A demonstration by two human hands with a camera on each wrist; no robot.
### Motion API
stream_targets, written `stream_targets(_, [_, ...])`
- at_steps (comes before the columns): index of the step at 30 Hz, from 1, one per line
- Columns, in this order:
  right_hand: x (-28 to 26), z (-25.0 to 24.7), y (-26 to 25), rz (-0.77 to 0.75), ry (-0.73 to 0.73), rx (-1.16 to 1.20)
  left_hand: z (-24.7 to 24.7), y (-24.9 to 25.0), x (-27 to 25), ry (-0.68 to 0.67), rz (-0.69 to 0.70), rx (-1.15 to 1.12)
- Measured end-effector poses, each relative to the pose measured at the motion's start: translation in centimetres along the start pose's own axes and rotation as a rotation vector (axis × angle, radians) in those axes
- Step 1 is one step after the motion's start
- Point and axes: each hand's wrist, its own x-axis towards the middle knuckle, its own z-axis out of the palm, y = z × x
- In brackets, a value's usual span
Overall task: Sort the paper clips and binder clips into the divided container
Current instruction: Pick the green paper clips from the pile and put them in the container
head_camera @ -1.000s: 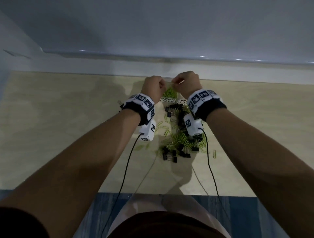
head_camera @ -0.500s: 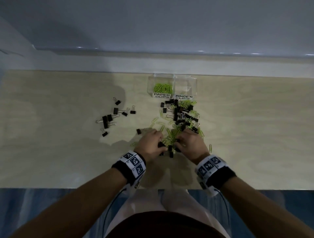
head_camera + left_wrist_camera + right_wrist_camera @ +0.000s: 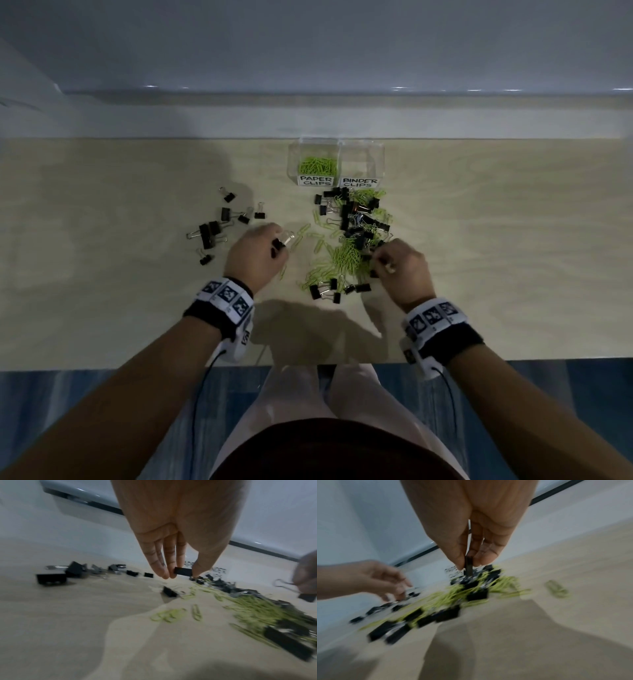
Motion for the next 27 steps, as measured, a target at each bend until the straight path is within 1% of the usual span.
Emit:
stream_targets(1, [0.2, -0.9, 0.8, 0.037, 0.051, -0.008, -0.2, -0.6, 0.2, 0.025, -0.007, 0.02])
stream_targets(3, [0.4, -2.4, 2.6, 0.092, 0.124, -0.073, -0.4, -1.1, 0.3, 0.046, 0.023, 0.066])
stream_targets(5, [0.3, -3.0, 3.9, 0.104, 0.131, -0.172, -0.1, -0.6, -0.1, 0.017, 0.081, 0.054])
stream_targets(6, [0.1, -2.9, 4.1, 0.079, 0.12, -0.203, 0.2, 0.0, -0.5, -0.03, 0.124, 0.022])
stream_targets(8, [-0.6, -2.1, 3.3, 0.003, 0.073, -0.212, 1.3, 1.3, -1.8, -0.194, 0.223, -0.01])
stream_targets(10, [-1.6, -0.7, 2.1, -0.048, -0.004, -0.189, 2.5, 2.2, -2.9, -0.345, 0.307, 0.026])
stream_targets(11, [-2.1, 0.1, 1.4, -0.056, -0.048, -0.185, 3.2, 2.4, -3.2, -0.387, 0.335, 0.045])
stream_targets(13, [-3.0, 1.5, 0.2, -0.065, -0.121, -0.207, 4.1, 2.5, -3.5, -0.417, 0.341, 0.056])
stream_targets(16, [-3.6, 3.0, -1.1, -0.054, -0.161, -0.26, 4.5, 2.5, -3.5, -0.397, 0.324, 0.047])
stream_targets(18, [-3.5, 3.6, -1.6, -0.027, -0.162, -0.269, 4.3, 2.4, -3.5, -0.389, 0.347, 0.031])
stream_targets(20, [-3.5, 4.0, -1.8, -0.021, -0.17, -0.258, 3.9, 2.0, -3.7, -0.349, 0.369, -0.016])
stream_targets(22, [-3.3, 3.9, -2.0, -0.017, -0.193, -0.255, 3.3, 1.4, -3.8, -0.261, 0.324, -0.104])
stream_targets(24, [-3.2, 3.9, -2.1, 0.005, -0.212, -0.245, 2.1, 0.5, -3.5, -0.143, 0.204, -0.166])
stream_targets(25, [-3.2, 3.9, -2.1, 0.02, -0.217, -0.237, 1.5, -0.1, -3.2, -0.077, 0.157, -0.174])
stream_targets(27, [-3.2, 4.0, -2.0, 0.044, -0.22, -0.204, 0.8, -1.1, -2.6, 0.011, 0.121, -0.109])
